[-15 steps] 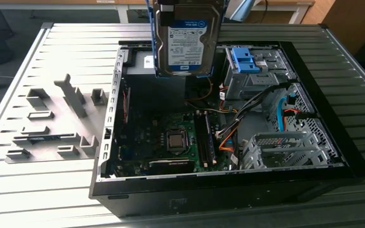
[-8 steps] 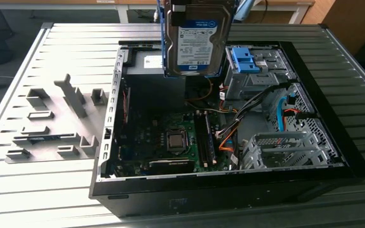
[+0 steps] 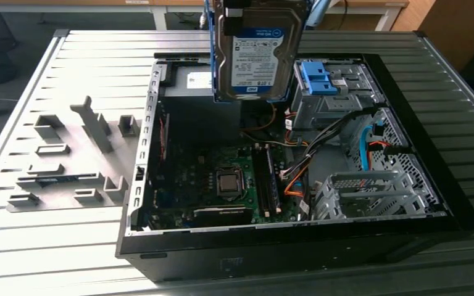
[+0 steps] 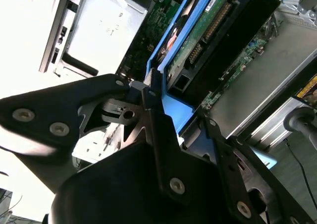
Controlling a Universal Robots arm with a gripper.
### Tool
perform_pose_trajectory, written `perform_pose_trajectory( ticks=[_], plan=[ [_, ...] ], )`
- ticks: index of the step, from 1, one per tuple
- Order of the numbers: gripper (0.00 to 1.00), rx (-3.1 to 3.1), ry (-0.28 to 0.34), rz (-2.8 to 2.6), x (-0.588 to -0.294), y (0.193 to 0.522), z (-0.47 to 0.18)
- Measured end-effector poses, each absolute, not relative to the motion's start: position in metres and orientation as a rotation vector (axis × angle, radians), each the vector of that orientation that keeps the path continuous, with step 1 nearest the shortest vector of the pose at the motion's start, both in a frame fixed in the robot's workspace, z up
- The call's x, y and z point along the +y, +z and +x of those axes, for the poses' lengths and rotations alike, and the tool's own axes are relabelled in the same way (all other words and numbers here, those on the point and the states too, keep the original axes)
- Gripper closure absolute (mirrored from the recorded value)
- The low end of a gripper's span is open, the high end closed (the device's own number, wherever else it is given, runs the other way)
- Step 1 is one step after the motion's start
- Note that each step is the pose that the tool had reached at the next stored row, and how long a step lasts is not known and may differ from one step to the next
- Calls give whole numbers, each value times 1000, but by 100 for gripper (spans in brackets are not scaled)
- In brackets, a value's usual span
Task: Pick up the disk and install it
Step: 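Pick up the disk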
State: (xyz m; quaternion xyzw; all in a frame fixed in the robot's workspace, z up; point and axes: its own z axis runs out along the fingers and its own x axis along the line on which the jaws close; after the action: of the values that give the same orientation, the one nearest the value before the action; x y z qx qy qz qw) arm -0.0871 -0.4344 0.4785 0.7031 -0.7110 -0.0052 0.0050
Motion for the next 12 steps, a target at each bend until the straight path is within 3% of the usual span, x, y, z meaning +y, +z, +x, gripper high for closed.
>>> perform_pose_trajectory(
  ticks=[12],
  plan=[
    [63, -2225, -13, 2200, -440, 478, -74]
  ],
)
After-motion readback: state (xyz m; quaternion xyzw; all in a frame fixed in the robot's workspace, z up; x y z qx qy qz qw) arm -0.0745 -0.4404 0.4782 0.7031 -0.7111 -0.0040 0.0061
